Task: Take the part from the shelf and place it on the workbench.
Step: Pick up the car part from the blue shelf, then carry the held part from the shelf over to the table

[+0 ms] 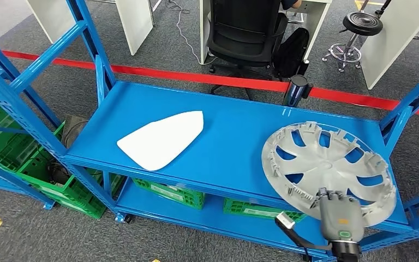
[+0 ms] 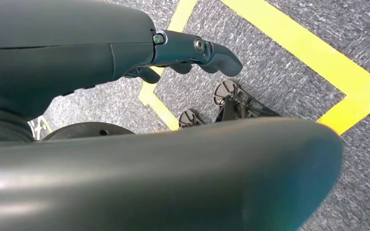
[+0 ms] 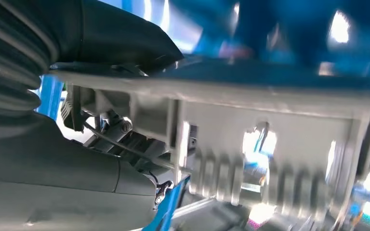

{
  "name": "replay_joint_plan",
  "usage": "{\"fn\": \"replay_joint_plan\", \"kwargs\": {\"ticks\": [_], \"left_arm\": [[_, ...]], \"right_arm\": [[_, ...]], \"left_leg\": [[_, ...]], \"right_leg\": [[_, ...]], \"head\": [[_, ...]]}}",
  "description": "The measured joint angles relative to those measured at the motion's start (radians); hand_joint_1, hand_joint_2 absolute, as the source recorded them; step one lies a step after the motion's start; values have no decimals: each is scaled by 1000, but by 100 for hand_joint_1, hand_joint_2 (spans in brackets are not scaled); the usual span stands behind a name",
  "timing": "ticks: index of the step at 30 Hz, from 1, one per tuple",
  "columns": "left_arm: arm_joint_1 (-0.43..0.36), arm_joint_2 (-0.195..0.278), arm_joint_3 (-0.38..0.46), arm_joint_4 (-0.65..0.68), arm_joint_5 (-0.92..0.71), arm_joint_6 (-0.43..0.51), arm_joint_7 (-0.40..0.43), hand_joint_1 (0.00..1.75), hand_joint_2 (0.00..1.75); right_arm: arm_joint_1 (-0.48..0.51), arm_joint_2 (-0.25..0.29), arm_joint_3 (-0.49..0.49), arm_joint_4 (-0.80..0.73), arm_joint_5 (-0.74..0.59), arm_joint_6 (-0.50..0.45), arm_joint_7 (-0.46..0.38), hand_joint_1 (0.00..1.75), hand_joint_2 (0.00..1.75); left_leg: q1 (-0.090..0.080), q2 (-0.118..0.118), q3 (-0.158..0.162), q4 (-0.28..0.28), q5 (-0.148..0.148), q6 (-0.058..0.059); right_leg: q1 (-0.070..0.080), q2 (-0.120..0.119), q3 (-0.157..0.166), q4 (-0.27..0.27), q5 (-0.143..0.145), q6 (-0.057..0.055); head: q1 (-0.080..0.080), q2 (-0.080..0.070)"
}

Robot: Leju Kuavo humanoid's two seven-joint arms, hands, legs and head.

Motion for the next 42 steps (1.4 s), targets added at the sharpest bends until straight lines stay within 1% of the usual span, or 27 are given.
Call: {"fn": "replay_joint_plan", "kwargs": {"ticks": [2, 3, 7, 12, 14, 16, 21, 23, 25, 26, 27, 29, 31, 33, 34, 35, 36, 37, 38, 39, 40, 42], "left_arm": [[0, 0, 0, 0, 5, 0, -2, 0, 0], [0, 0, 1, 0, 9, -1, -4, 0, 0], [1, -2, 14, 0, 28, -5, -27, 0, 0], [1, -6, 29, 1, 39, -4, -51, 0, 0], [2, -6, 35, 1, 40, -2, -57, 0, 0], [2, -6, 41, 1, 40, 1, -61, 0, 0], [2, -6, 48, 1, 40, 13, -63, 0, 0], [2, -7, 50, 1, 39, 14, -64, 0, 0], [2, -7, 51, 1, 38, 14, -69, 0, 0], [2, -7, 51, 1, 38, 14, -73, 0, 0], [2, -8, 51, 1, 39, 14, -76, 0, 0], [2, -11, 52, 1, 42, 15, -80, 0, 0], [2, -15, 54, 1, 46, 19, -84, 0, 0], [1, -19, 61, 1, 51, 26, -88, 0, 0], [1, -22, 65, 1, 53, 29, -90, 0, 0], [1, -24, 68, 1, 56, 32, -92, 0, 0], [1, -27, 71, 1, 58, 34, -93, 0, 0], [1, -28, 72, 1, 59, 34, -94, 0, 0], [1, -29, 74, 1, 60, 35, -94, 0, 0], [1, -31, 75, 1, 60, 35, -94, 0, 0], [1, -32, 75, 1, 61, 35, -94, 0, 0], [1, -34, 76, 1, 61, 35, -94, 0, 0]], "right_arm": [[9, -2, -40, -46, -66, -45, -20, 175, 175], [12, -2, -62, -72, -142, -72, -37, 175, 175], [1, 0, -140, -200, -564, -153, -116, 175, 175], [-22, 2, -210, -340, -969, -248, -227, 175, 175], [-22, 3, -232, -386, -1078, -281, -272, 175, 175], [-16, 5, -248, -424, -1158, -301, -316, 175, 175], [12, 17, -284, -503, -1374, -360, -480, 175, 175], [27, 28, -298, -527, -1530, -363, -574, 175, 175], [47, 43, -311, -542, -1729, -349, -676, 175, 175], [59, 51, -318, -545, -1801, -343, -717, 175, 175], [71, 60, -324, -548, -1847, -341, -747, 175, 175], [95, 76, -332, -549, -1873, -346, -780, 175, 175], [117, 92, -336, -549, -1860, -364, -796, 175, 175], [140, 110, -342, -551, -1819, -400, -805, 175, 175], [152, 117, -345, -553, -1791, -421, -806, 175, 175], [163, 122, -347, -555, -1763, -440, -806, 175, 175], [172, 126, -347, -556, -1741, -453, -806, 175, 175], [178, 127, -348, -557, -1728, -459, -806, 175, 175], [185, 129, -348, -557, -1722, -461, -806, 175, 175], [192, 132, -348, -557, -1721, -461, -805, 175, 175], [198, 134, -348, -557, -1720, -461, -804, 175, 175], [204, 137, -348, -557, -1720, -462, -803, 175, 175]], "left_leg": [[0, 0, 0, 0, 0, 0], [0, 0, 0, 0, 0, 0], [0, 0, 0, 0, 0, 0], [0, 0, -1, 0, 0, 0], [0, 0, -1, 0, 0, 0], [0, 0, -1, 0, 0, 0], [0, -2, -3, 0, 0, 0], [0, -1, -3, 0, 0, 0], [0, -1, -3, 0, 0, 0], [0, -1, -3, 0, 0, 0], [0, -2, -3, 0, 0, 0], [0, -2, -3, 0, 0, 0], [-1, -2, -3, 0, -1, 1], [3, -1, 7, -18, 7, 8], [5, 0, 13, -30, 13, 13], [9, 1, 18, -43, 21, 17], [10, 3, 18, -48, 26, 18], [10, 5, 13, -49, 29, 18], [11, 6, 8, -46, 31, 17], [14, 7, 2, -42, 32, 14], [18, 7, -6, -35, 32, 9], [30, 6, -28, -8, 30, -8]], "right_leg": [[0, 0, 0, 0, 0, 0], [0, 0, 0, 0, 0, 0], [0, 0, 0, 0, 0, 0], [0, 0, 0, 0, 0, 0], [0, 0, -1, 0, 0, 0], [0, 0, -1, 0, 0, 0], [0, -1, -2, 0, 0, 0], [0, -1, -2, 0, 0, 0], [0, -1, -2, 0, 0, 0], [0, -1, -2, 0, 0, 0], [0, -2, -2, 0, -1, 0], [0, -2, -2, 0, -1, 0], [0, -2, -2, -3, 0, 1], [-1, -2, 1, -2, -3, 8], [-1, -2, -5, 14, -16, 11], [-1, -3, -22, 54, -41, 14], [-4, -3, -50, 111, -73, 14], [-6, -2, -84, 176, -105, 16], [-11, -3, -112, 229, -124, 19], [-16, -3, -126, 252, -122, 24], [-23, -3, -124, 238, -101, 30], [-38, -3, -87, 137, -36, 48]], "head": [[0, 0], [0, 0], [0, 0], [1, 0], [0, 0], [0, 0], [0, 0], [0, 0], [0, 0], [0, 0], [0, 0], [0, 0], [0, 0], [0, 0], [1, 0], [4, 0], [10, 0], [13, 0], [15, 0], [16, 0], [16, 0], [17, 0]]}}
